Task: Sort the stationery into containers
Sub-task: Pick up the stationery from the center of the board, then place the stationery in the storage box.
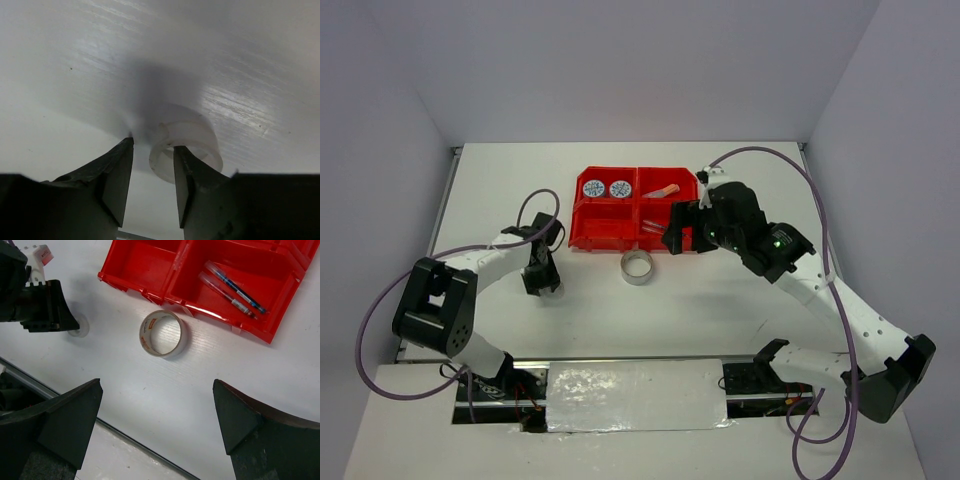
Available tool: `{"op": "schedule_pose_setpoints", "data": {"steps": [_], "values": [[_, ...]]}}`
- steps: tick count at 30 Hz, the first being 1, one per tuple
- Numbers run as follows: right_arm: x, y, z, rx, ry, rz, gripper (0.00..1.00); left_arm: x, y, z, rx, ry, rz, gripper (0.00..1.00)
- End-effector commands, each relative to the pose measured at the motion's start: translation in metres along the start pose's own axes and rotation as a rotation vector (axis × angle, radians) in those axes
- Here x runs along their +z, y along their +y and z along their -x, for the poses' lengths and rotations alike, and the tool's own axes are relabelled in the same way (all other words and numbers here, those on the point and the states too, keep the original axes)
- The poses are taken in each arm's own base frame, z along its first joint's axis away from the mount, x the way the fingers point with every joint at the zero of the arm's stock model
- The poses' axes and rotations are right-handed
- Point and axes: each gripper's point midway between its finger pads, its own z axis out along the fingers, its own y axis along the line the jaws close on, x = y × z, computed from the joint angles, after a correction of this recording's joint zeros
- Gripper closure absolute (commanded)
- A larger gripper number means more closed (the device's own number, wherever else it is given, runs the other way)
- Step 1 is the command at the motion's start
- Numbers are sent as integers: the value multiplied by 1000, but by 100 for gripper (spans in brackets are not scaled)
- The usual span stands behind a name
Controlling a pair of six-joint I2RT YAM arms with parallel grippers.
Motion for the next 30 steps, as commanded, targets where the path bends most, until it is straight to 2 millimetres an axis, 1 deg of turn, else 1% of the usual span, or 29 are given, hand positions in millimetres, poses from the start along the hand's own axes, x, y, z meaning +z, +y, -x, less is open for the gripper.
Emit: {"op": "schedule_pose_setpoints", "data": {"steps": [1,2,3,5,6,7,8,9,11,12,13,14,15,16,17,18,19,20,21,22,23,24,25,27,28,30], "values": [[-8,6,17,-26,-36,13,2,8,-1,-4,-29,1,-1,51],[-8,7,18,-27,-37,13,2,11,-1,-6,-30,8,-2,60],[-8,6,18,-28,-37,10,2,13,-1,-8,-28,16,0,80],[-8,7,20,-29,-41,12,2,9,-2,-6,-27,12,1,99],[-9,7,22,-31,-46,11,2,-5,-4,3,-26,-22,3,100],[-9,7,24,-32,-48,10,2,-16,-8,8,-17,-51,-7,100],[-10,6,26,-35,-56,0,2,-43,-19,27,-38,-129,-61,100],[-10,5,26,-36,-57,-6,1,-58,-22,34,-36,-164,-83,100],[-10,1,28,-32,-62,-23,1,-93,-37,54,-19,-262,-171,100],[-9,-2,28,-26,-60,-35,1,-115,-55,73,-14,-326,-250,100],[-8,-4,28,-19,-58,-41,1,-127,-67,79,29,-349,-311,100],[-7,-6,27,-7,-54,-47,1,-142,-80,93,42,-392,-349,100],[-6,-5,27,-4,-53,-45,1,-150,-90,101,55,-423,-366,100],[-6,-6,27,-1,-52,-46,1,-142,-96,107,83,-416,-340,100],[-6,-5,27,-1,-50,-41,1,-155,-106,123,85,-448,-359,100],[-6,-3,28,-1,-49,-35,1,-155,-112,129,97,-448,-350,100],[-7,-2,28,-1,-46,-33,1,-152,-117,134,126,-444,-334,100],[-9,-2,28,-2,-45,-30,1,-148,-131,145,144,-445,-328,100],[-9,-2,29,-4,-43,-29,1,-146,-138,149,160,-450,-322,100],[-11,-2,29,-5,-42,-30,1,-128,-145,150,191,-420,-288,100],[-13,-1,29,-5,-44,-27,1,-134,-153,160,194,-441,-290,100],[-14,-1,29,-6,-43,-25,1,-131,-157,162,203,-437,-280,100],[-17,-2,30,-4,-47,-27,1,-124,-165,166,220,-429,-264,100],[-20,-2,30,-1,-53,-26,1,-118,-169,170,232,-427,-236,100],[-22,-2,31,1,-62,-26,1,-108,-171,169,242,-412,-216,100],[-24,-3,30,2,-60,-26,1,-105,-175,171,247,-402,-213,100]]}}
